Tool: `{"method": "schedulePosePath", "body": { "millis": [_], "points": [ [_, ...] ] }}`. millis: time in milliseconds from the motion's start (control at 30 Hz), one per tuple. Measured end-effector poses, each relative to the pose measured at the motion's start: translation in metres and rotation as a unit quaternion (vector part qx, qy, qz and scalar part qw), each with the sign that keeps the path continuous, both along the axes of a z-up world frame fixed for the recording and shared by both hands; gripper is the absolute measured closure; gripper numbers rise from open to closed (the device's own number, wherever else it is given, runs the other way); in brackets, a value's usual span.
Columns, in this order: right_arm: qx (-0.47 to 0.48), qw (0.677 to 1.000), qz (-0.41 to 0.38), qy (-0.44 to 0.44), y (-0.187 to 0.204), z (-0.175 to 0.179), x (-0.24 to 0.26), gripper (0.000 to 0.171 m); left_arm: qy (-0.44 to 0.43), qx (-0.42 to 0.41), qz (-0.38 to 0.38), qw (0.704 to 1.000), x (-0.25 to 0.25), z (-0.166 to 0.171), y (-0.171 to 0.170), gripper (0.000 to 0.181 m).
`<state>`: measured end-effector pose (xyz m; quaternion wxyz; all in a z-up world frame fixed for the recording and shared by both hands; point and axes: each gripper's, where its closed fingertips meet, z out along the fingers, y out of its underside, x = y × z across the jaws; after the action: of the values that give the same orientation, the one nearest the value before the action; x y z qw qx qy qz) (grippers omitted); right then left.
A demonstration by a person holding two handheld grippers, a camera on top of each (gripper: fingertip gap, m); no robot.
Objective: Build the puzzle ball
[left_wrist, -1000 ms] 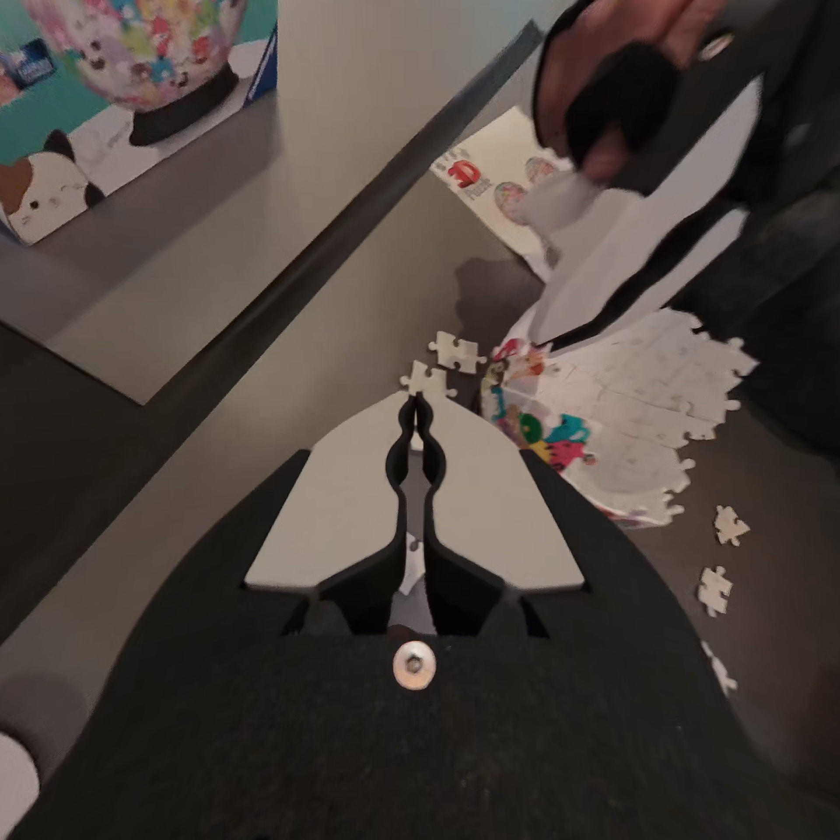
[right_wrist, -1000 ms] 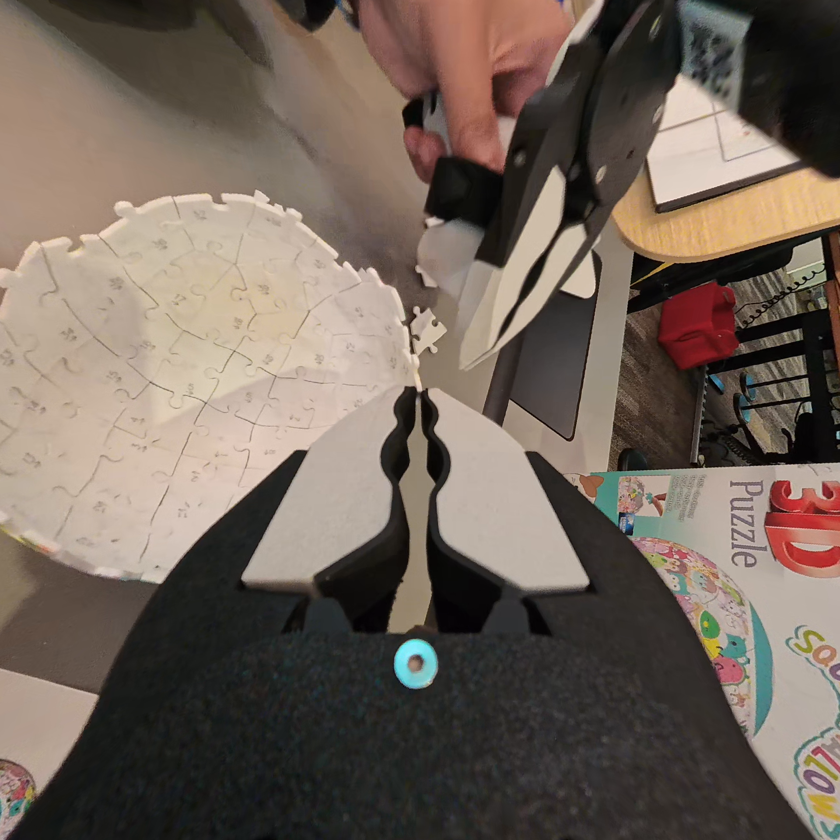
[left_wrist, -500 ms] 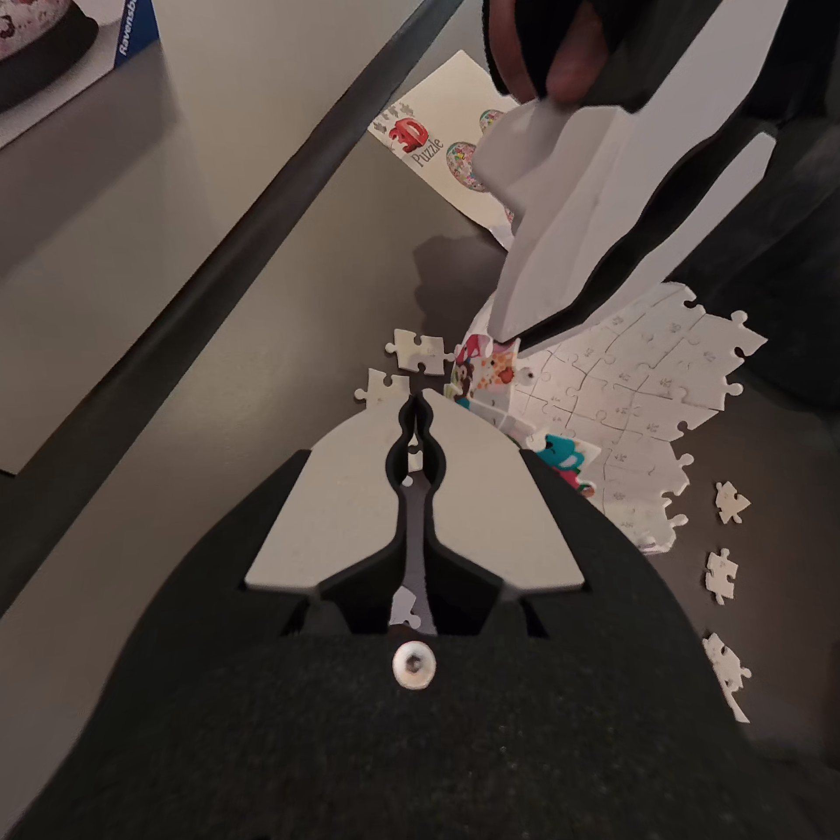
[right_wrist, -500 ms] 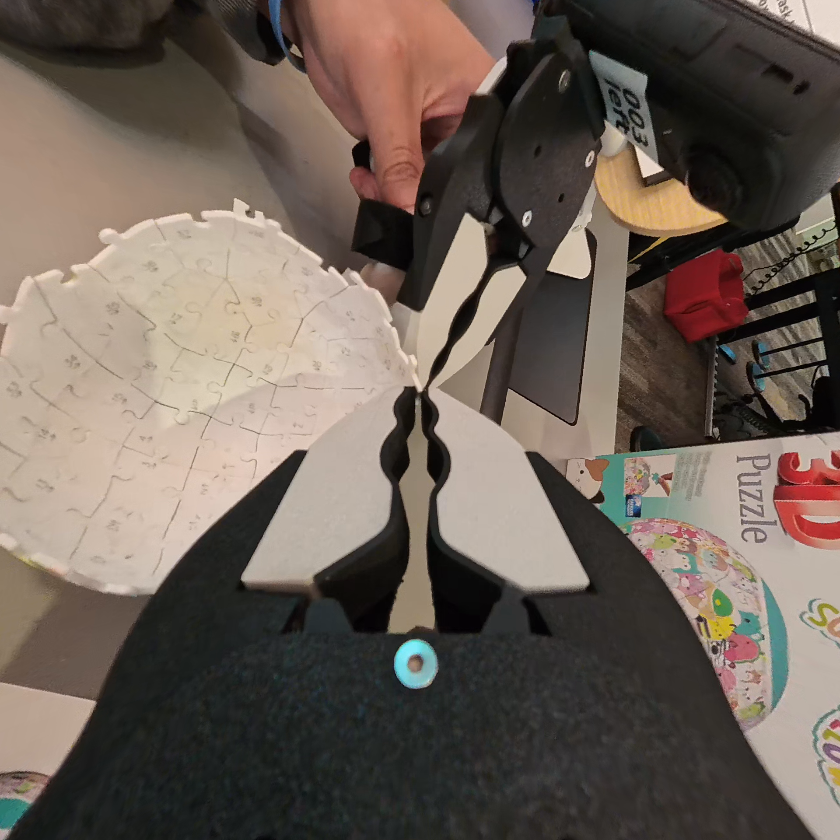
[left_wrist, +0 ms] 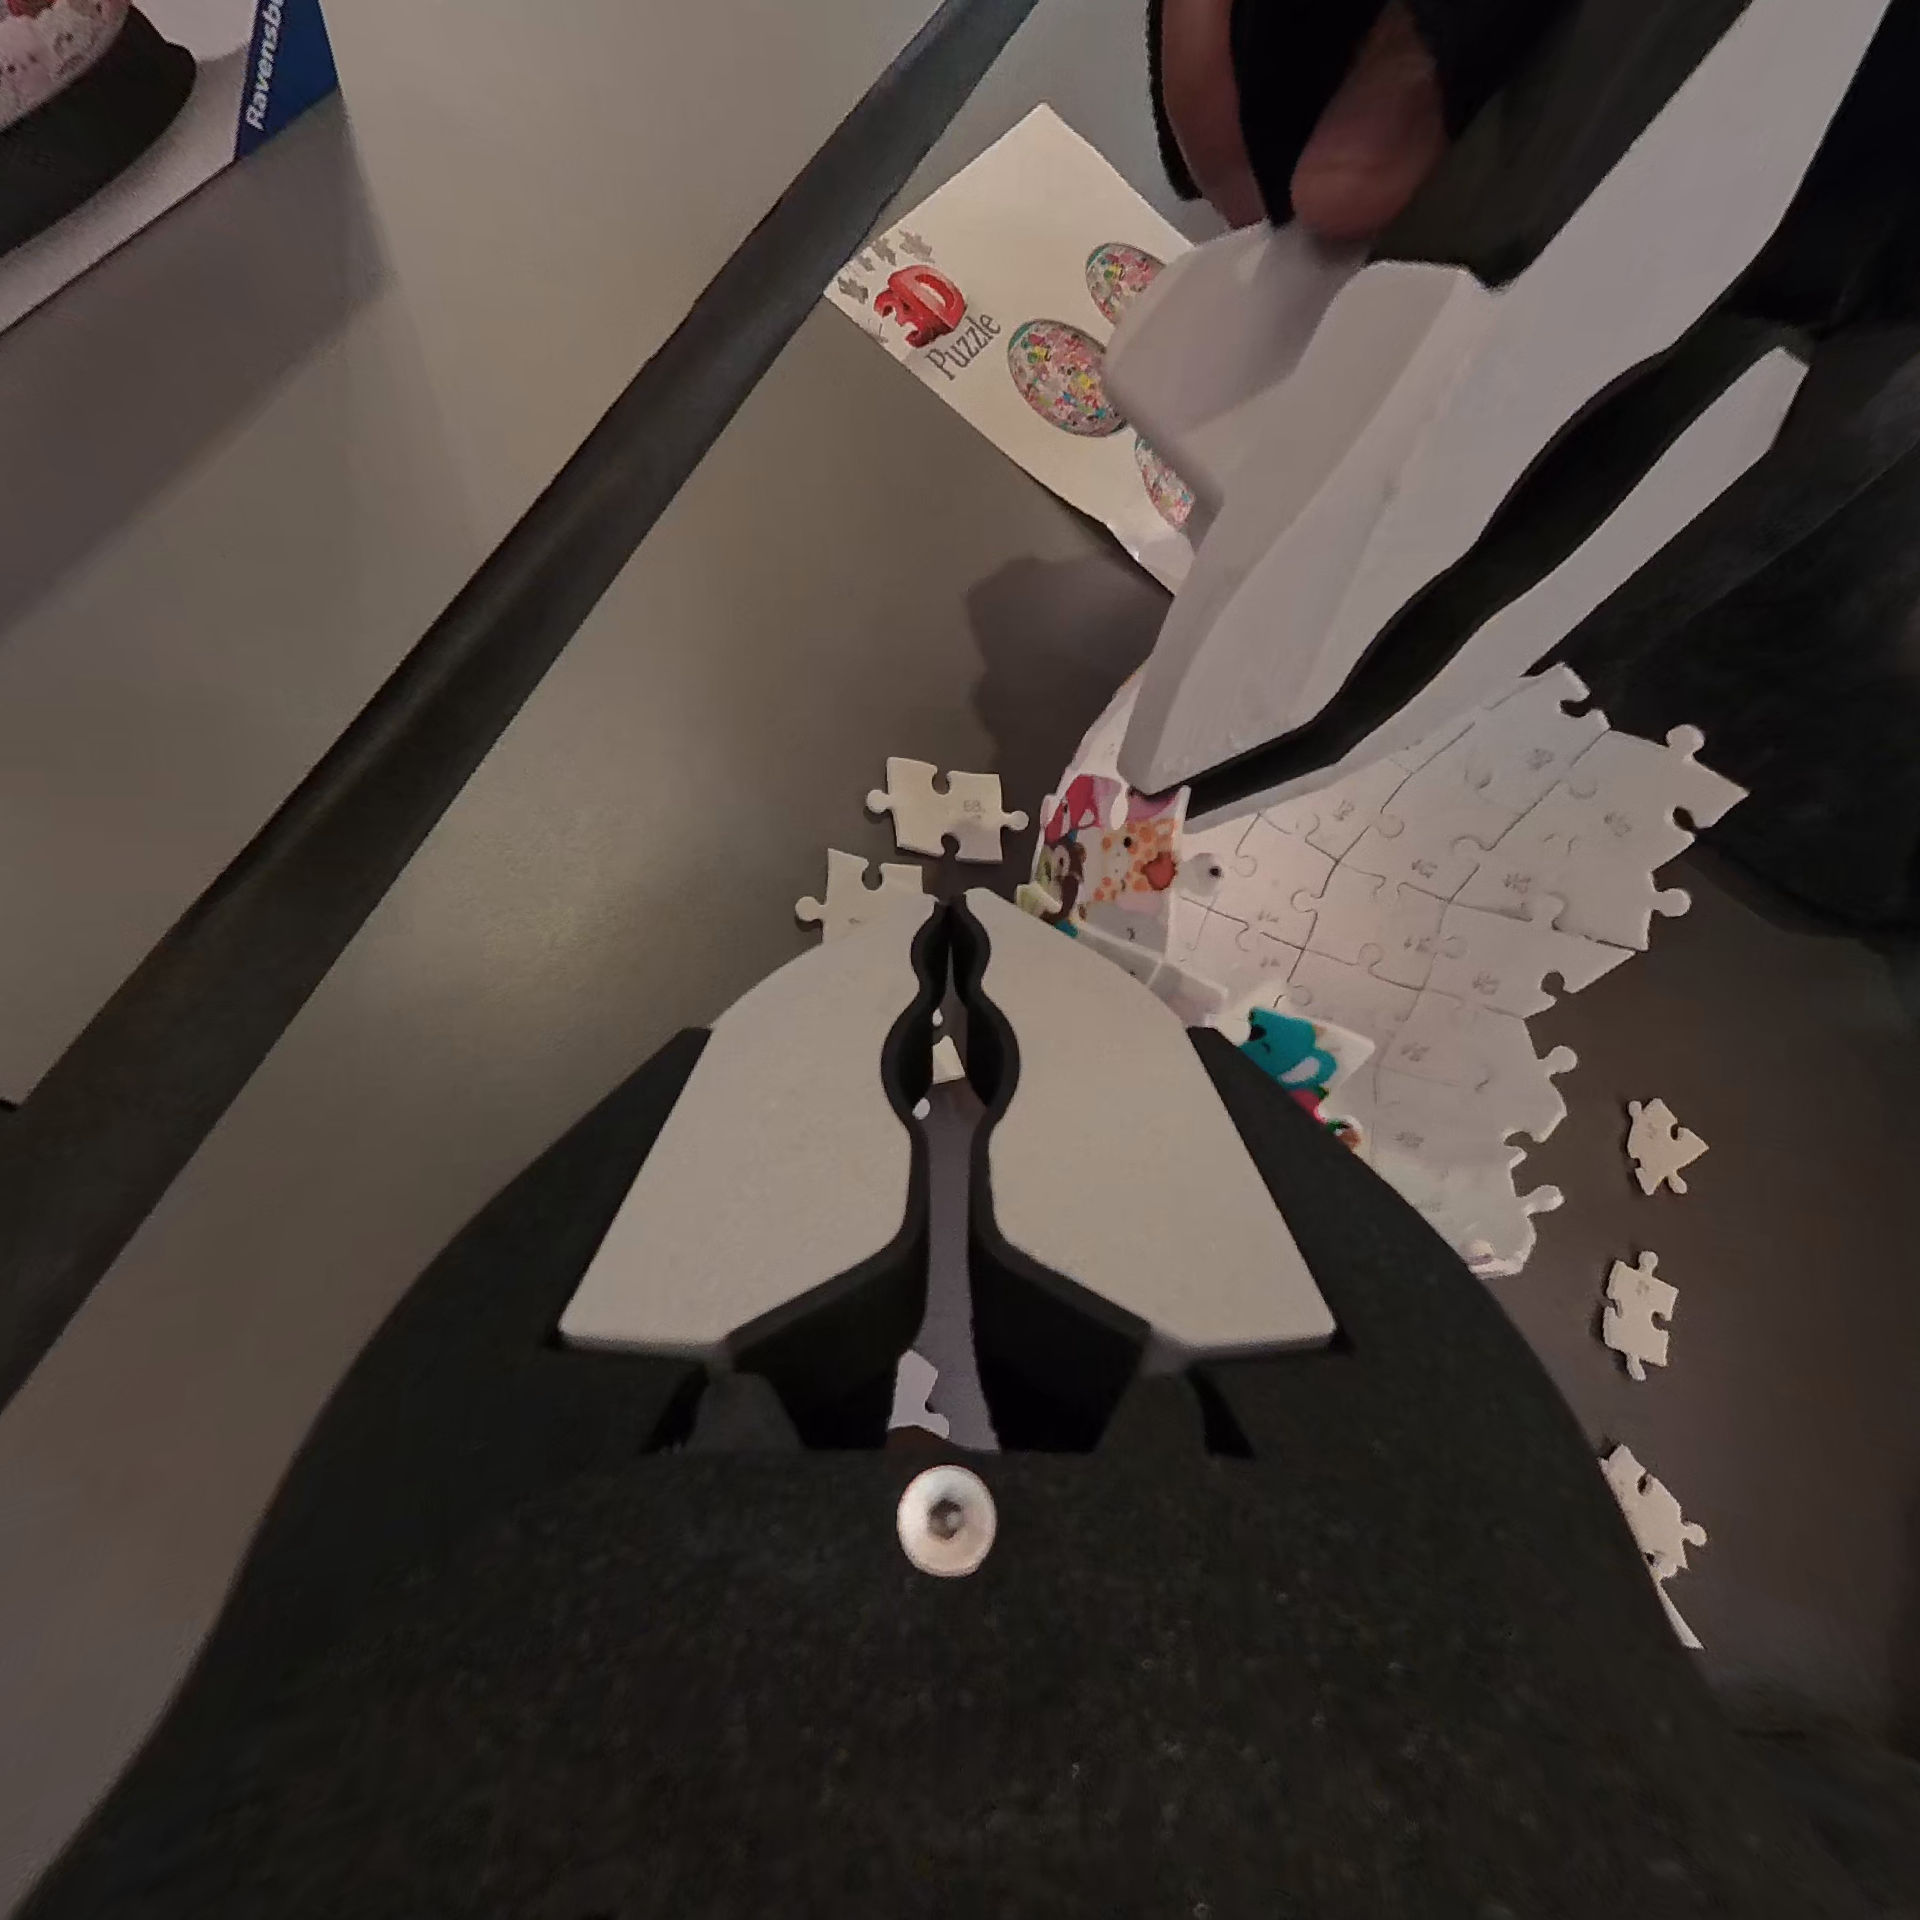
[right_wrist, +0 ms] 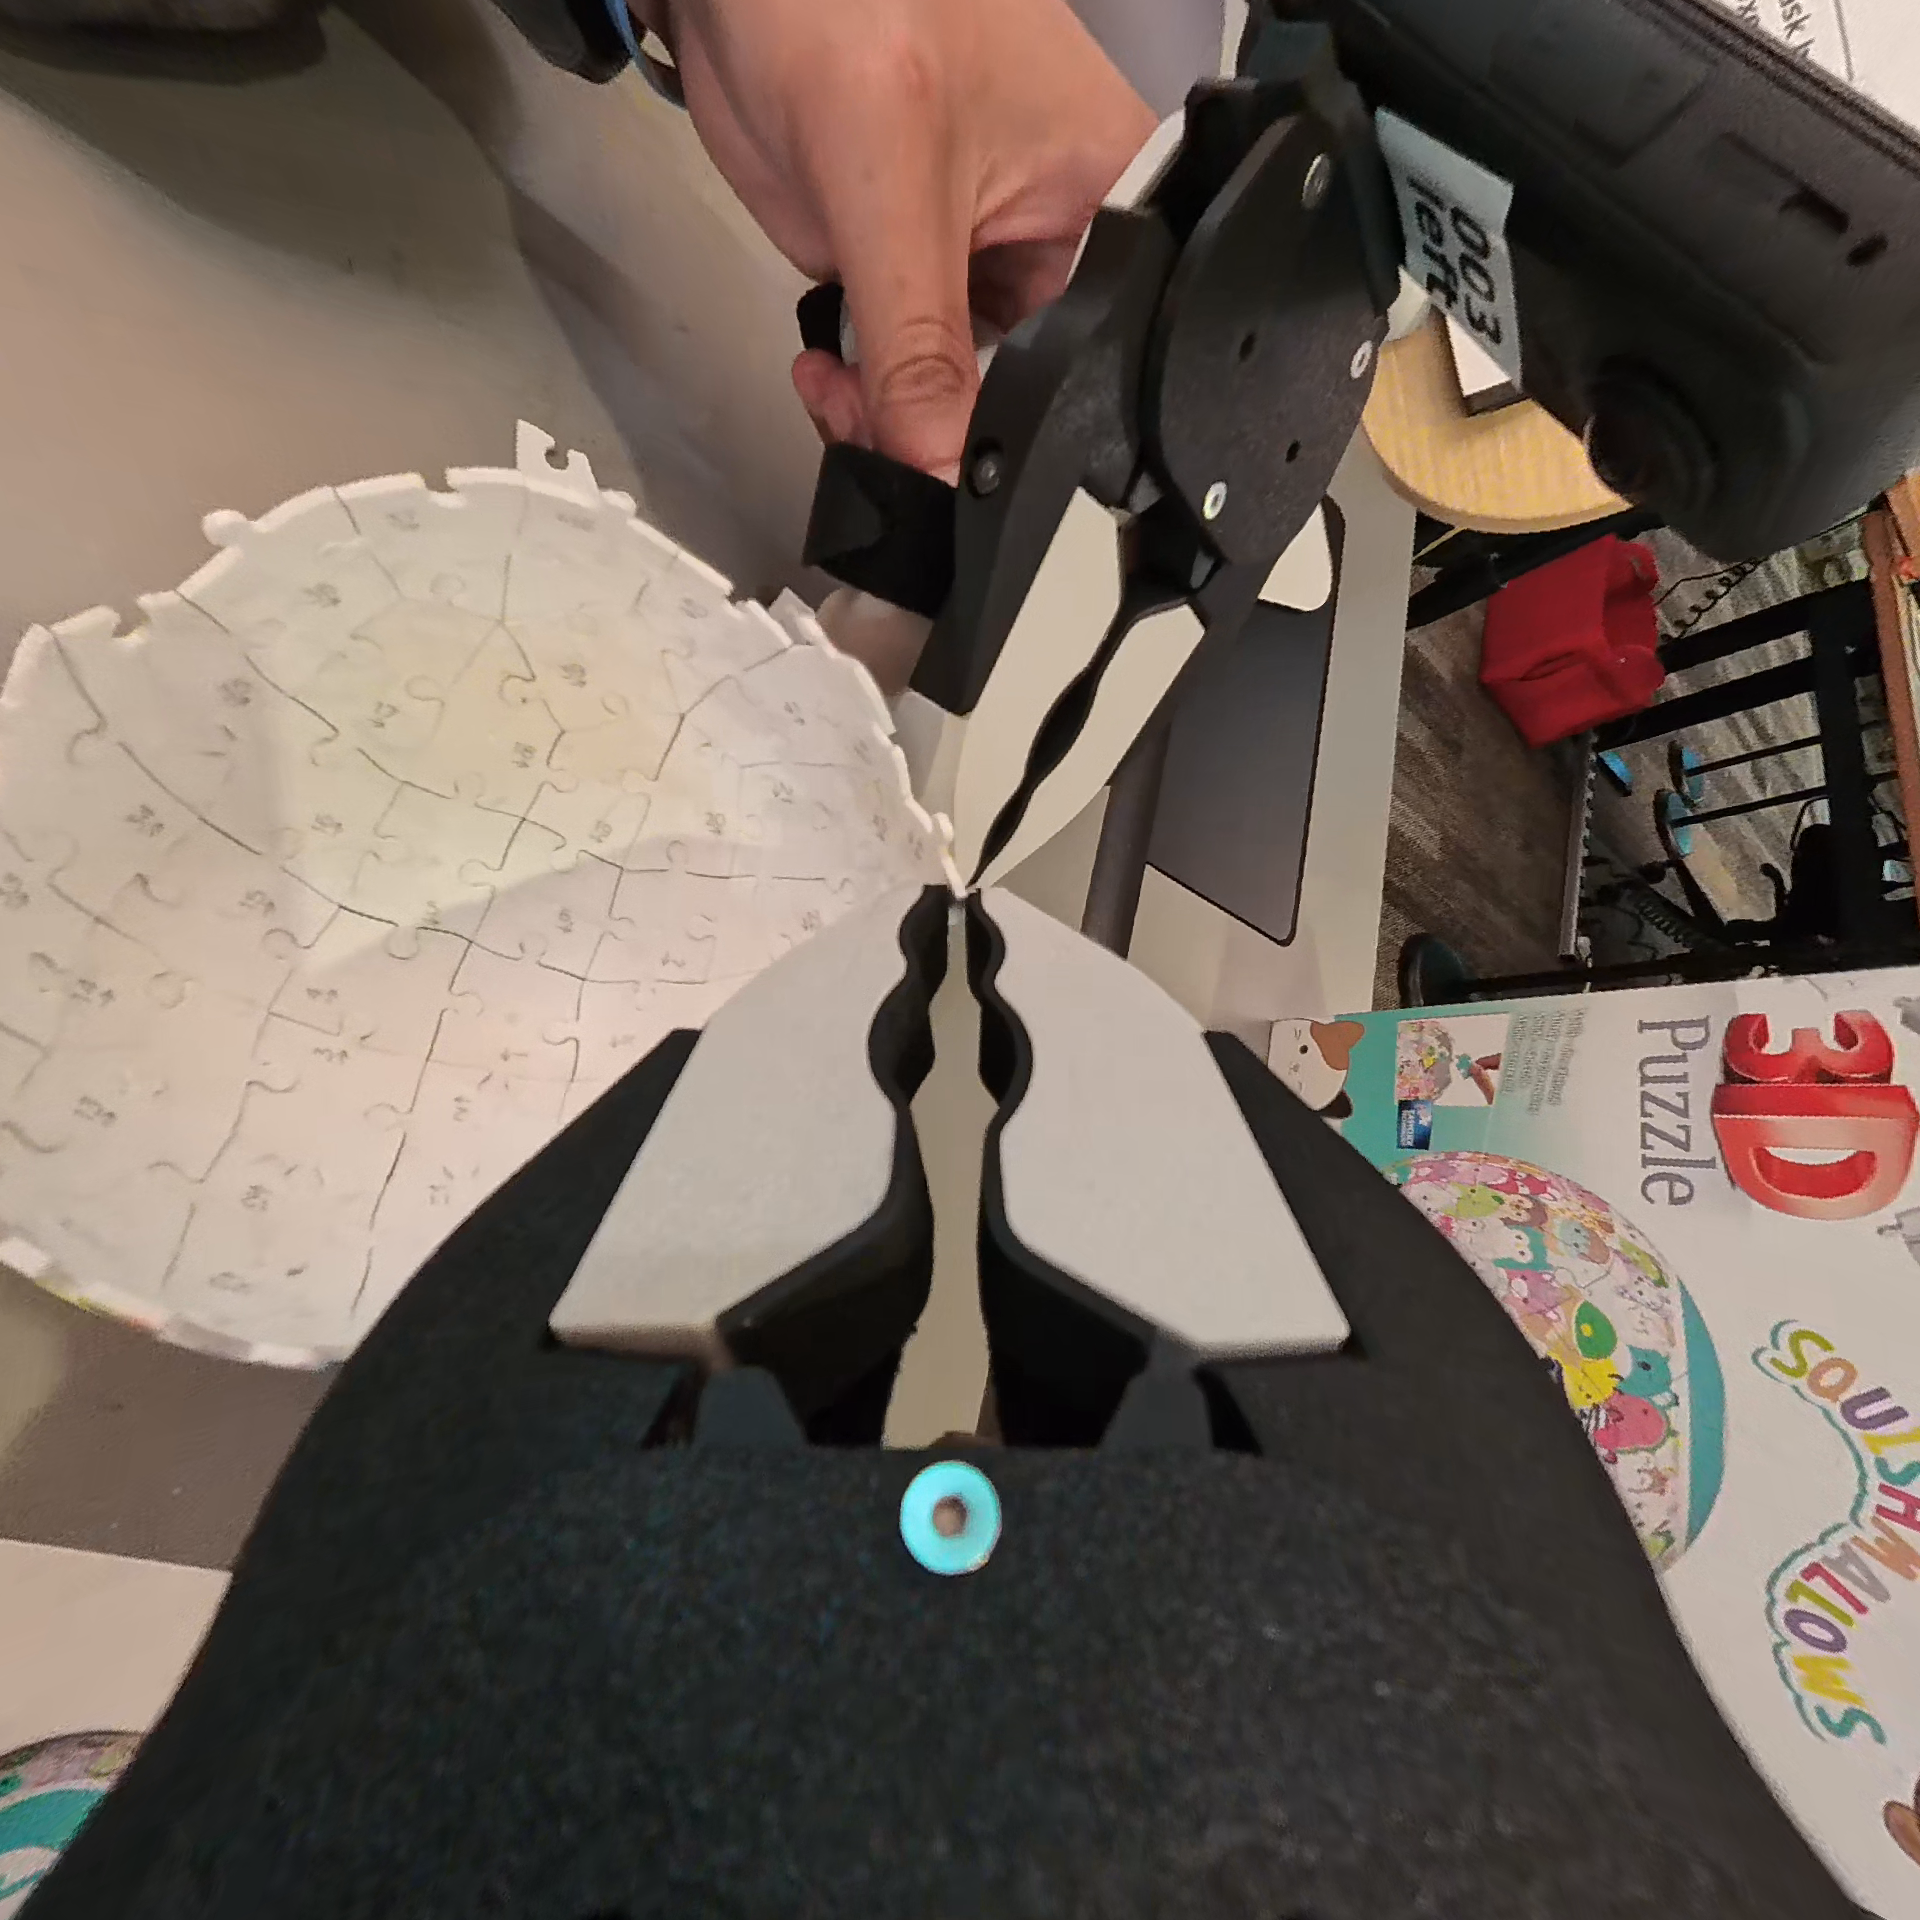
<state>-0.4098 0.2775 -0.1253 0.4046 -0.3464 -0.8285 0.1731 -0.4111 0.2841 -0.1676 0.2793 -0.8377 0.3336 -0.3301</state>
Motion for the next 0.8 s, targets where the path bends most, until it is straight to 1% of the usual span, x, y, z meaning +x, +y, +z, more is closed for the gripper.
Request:
{"method": "schedulePosePath", "body": {
  "millis": [233, 400, 467, 533, 600, 633, 667, 700, 800],
  "points": [
    [0.005, 1.0, -0.003, 0.005, 0.0, 0.011, 0.003, 0.167, 0.005, 0.004, 0.001, 1.0, 0.0, 0.001, 0.001, 0.181],
    [0.003, 1.0, -0.004, 0.008, -0.002, 0.019, 0.007, 0.159, 0.008, 0.005, 0.002, 1.0, 0.0, 0.0, 0.001, 0.181],
    [-0.009, 1.0, -0.01, 0.017, -0.001, 0.03, 0.011, 0.156, 0.007, 0.005, 0.002, 1.0, 0.0, 0.0, 0.001, 0.181],
    [-0.034, 0.999, -0.029, 0.021, 0.003, 0.04, 0.018, 0.148, 0.008, 0.005, 0.002, 1.0, 0.0, -0.001, 0.001, 0.181],
    [-0.066, 0.997, -0.051, 0.002, 0.007, 0.043, 0.028, 0.146, 0.009, 0.004, 0.002, 1.0, 0.001, -0.002, 0.001, 0.181],
    [-0.081, 0.995, -0.058, -0.016, 0.007, 0.041, 0.035, 0.147, 0.009, 0.005, 0.002, 1.0, 0.001, -0.003, 0.002, 0.181],
    [-0.092, 0.993, -0.063, -0.034, 0.005, 0.039, 0.042, 0.154, 0.009, 0.005, 0.002, 1.0, 0.001, -0.004, 0.002, 0.181],
    [-0.098, 0.992, -0.062, -0.058, 0.002, 0.035, 0.051, 0.17, 0.01, 0.006, 0.002, 1.0, 0.002, -0.004, 0.002, 0.181],
    [-0.08, 0.988, -0.073, -0.113, -0.003, 0.022, 0.072, 0.171, 0.01, 0.004, -0.001, 1.0, 0.004, -0.007, 0.003, 0.181]
  ]
}}
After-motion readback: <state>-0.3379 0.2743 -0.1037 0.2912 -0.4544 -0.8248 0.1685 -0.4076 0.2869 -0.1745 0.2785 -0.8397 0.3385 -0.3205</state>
